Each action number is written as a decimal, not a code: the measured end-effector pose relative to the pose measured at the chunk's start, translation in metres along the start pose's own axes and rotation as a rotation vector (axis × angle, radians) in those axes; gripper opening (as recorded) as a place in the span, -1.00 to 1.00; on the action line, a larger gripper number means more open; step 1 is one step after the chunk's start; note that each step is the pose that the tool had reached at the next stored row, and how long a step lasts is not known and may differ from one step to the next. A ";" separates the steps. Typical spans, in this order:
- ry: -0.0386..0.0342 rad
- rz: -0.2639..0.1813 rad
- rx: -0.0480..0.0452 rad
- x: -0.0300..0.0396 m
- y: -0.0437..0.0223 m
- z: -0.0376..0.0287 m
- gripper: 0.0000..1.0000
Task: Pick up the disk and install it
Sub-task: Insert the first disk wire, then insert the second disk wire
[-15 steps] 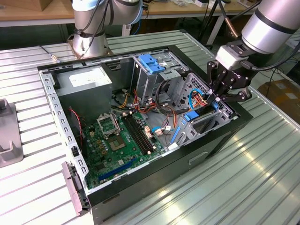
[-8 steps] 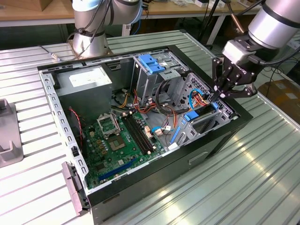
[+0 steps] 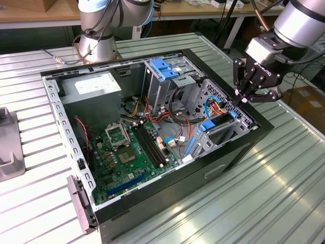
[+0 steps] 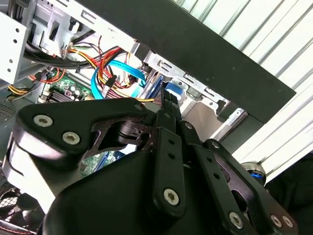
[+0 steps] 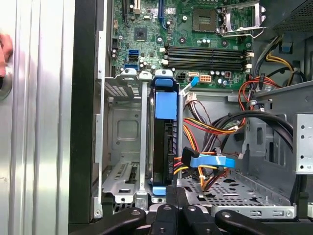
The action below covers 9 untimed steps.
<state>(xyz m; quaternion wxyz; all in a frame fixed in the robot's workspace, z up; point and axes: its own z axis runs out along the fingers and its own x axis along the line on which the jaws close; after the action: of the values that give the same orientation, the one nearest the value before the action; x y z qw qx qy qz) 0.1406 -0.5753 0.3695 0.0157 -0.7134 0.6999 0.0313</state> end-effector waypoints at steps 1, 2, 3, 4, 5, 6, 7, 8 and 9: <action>0.0001 0.000 0.0000 0.0000 0.0000 -0.0001 -0.80; 0.0001 0.000 0.0000 0.0000 0.0000 0.0000 -0.80; 0.0001 0.000 0.0000 0.0000 0.0000 0.0000 -0.80; 0.0001 0.000 -0.0001 0.0000 0.0000 -0.0001 -0.80; 0.0001 0.000 -0.0001 0.0000 0.0000 0.0000 -0.41; 0.0001 0.000 -0.0002 0.0000 -0.0001 -0.0001 -0.04; 0.0000 0.000 -0.0002 -0.0043 0.0018 -0.0013 -0.04; 0.0000 0.000 -0.0002 -0.0048 0.0035 -0.0012 -0.04; 0.0001 0.000 -0.0002 -0.0052 0.0057 -0.0012 -0.04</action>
<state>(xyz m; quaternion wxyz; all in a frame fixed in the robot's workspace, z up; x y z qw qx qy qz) 0.1348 -0.5703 0.3711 0.0156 -0.7134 0.6999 0.0314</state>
